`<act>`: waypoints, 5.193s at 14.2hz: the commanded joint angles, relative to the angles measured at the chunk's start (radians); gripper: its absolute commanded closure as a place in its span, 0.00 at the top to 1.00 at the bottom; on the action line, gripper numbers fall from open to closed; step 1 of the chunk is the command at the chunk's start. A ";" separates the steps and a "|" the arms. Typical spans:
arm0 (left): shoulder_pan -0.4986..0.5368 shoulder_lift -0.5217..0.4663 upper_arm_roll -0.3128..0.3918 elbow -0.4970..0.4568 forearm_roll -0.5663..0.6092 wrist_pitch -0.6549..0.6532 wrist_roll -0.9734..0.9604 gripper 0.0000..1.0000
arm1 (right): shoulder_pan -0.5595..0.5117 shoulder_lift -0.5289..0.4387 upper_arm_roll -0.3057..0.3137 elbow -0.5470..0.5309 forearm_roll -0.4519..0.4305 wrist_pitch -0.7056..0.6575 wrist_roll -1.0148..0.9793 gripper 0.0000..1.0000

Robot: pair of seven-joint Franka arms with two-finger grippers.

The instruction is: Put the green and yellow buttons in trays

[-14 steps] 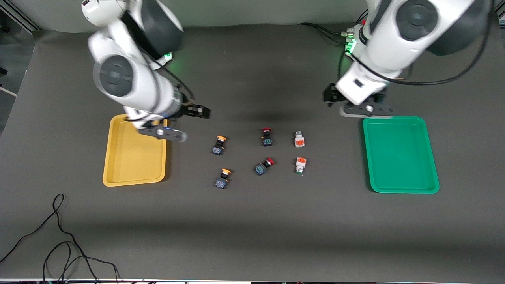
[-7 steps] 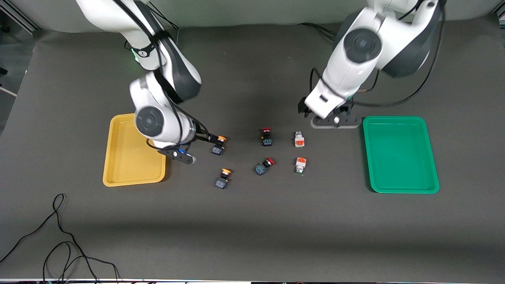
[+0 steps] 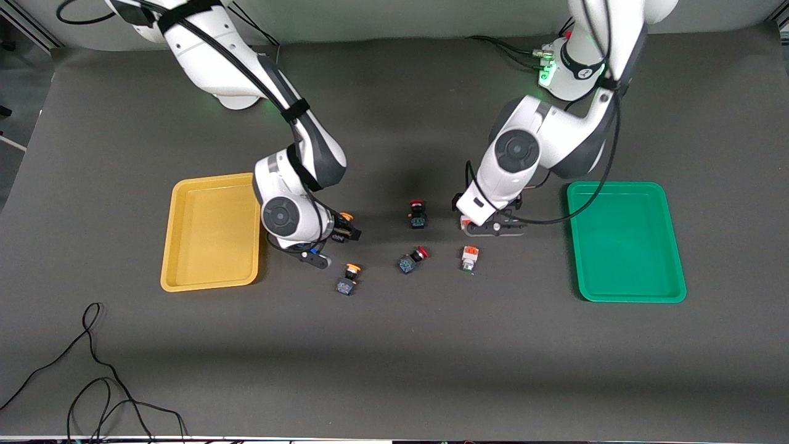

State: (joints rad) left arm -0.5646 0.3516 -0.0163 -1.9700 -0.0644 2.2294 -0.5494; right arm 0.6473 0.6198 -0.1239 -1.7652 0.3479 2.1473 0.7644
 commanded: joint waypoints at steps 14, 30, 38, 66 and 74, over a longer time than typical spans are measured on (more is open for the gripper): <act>-0.067 0.179 0.013 -0.012 -0.002 0.193 -0.096 0.28 | 0.009 -0.233 -0.135 0.029 0.010 -0.267 0.016 0.00; 0.457 -0.053 0.021 -0.006 0.058 -0.188 0.418 0.13 | 0.017 -0.422 -0.683 -0.474 -0.216 -0.139 -0.738 0.00; 0.549 0.113 0.021 0.002 0.089 -0.023 0.551 0.91 | 0.018 -0.255 -0.674 -0.521 -0.104 0.086 -0.846 1.00; 0.020 0.356 0.009 0.306 0.023 0.107 0.131 0.29 | 0.157 0.383 -0.344 0.484 0.321 -0.021 0.033 0.79; 0.116 0.189 0.012 0.318 0.011 -0.110 0.114 0.10 | 0.143 0.313 -0.405 0.467 0.272 -0.103 0.033 0.00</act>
State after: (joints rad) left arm -0.5121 0.6523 -0.0062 -1.6314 -0.0452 2.2365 -0.4360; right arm 0.8102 0.9840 -0.4905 -1.3106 0.6439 2.1159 0.7880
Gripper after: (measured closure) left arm 0.595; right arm 0.604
